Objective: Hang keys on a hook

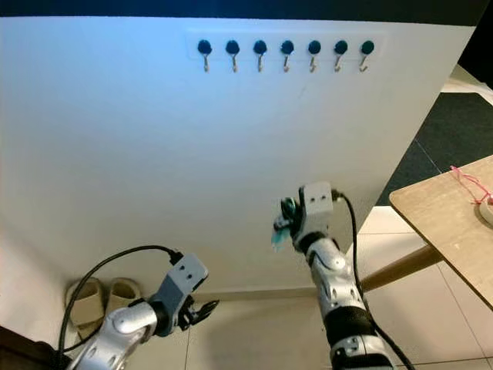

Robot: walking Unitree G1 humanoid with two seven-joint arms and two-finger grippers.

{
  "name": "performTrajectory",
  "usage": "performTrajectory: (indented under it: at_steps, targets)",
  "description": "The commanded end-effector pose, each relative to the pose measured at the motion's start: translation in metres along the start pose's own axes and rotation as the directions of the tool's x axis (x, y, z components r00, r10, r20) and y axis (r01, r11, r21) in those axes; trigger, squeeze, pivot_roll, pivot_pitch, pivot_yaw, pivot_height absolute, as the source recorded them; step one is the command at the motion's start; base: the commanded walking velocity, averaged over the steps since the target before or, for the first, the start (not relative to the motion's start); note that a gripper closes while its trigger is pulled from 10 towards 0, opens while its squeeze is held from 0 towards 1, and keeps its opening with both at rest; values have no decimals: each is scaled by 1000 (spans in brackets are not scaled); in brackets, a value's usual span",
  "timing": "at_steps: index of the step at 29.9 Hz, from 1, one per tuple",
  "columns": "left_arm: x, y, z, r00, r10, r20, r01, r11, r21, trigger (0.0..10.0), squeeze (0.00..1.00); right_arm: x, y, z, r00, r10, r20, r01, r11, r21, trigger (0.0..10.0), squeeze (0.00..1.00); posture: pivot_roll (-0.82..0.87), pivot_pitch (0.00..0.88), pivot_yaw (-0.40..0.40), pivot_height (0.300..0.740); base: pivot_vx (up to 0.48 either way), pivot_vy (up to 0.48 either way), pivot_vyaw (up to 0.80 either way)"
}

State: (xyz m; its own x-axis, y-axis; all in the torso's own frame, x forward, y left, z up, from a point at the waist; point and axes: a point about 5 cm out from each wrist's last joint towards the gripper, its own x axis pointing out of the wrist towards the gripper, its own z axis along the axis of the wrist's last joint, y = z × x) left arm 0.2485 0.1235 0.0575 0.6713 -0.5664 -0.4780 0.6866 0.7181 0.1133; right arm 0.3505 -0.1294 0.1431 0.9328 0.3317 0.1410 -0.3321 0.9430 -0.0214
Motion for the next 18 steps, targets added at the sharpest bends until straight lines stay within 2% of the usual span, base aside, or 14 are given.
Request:
performTrajectory:
  at_steps: [1, 4, 8, 10, 13, 15, 18]
  targets:
    - [1, -4, 5, 999, -1, 34, 2, 1000, -18, 10000, 0, 3, 2, 12, 998, 8, 56, -6, 999, -32, 0, 0, 70, 90, -19, 740, 0, 0, 0]
    - [1, -3, 14, 997, 0, 74, 2, 1000, -25, 10000, 0, 12, 6, 38, 987, 20, 158, -7, 997, -80, 0, 0, 73, 98, -25, 740, 0, 0, 0]
    - [0, -3, 17, 996, -4, 86, 7, 1000, -25, 10000, 0, 14, 6, 45, 983, 24, 181, -6, 995, -95, 0, 0, 73, 99, -25, 740, 0, 0, 0]
    - [-1, -4, 27, 991, -16, 136, 20, 999, -25, 10000, 0, 23, 8, 68, 969, 25, 246, 12, 989, -148, 0, 0, 74, 108, -31, 740, 0, 0, 0]
    - [-1, -5, 31, 987, -16, 160, 21, 999, -29, 10000, 0, 27, 9, 78, 960, 25, 278, 23, 986, -166, 0, 0, 74, 108, -31, 740, 0, 0, 0]
    - [-1, -7, 38, 980, -16, 198, 23, 999, -33, 10000, 0, 32, 11, 96, 941, 31, 338, 35, 982, -185, 0, 0, 73, 112, -33, 740, 0, 0, 0]
    - [-1, -9, 41, 978, -19, 209, 26, 999, -32, 10000, 0, 33, 13, 104, 930, 38, 365, 36, 981, -193, 0, 0, 73, 114, -35, 740, 0, 0, 0]
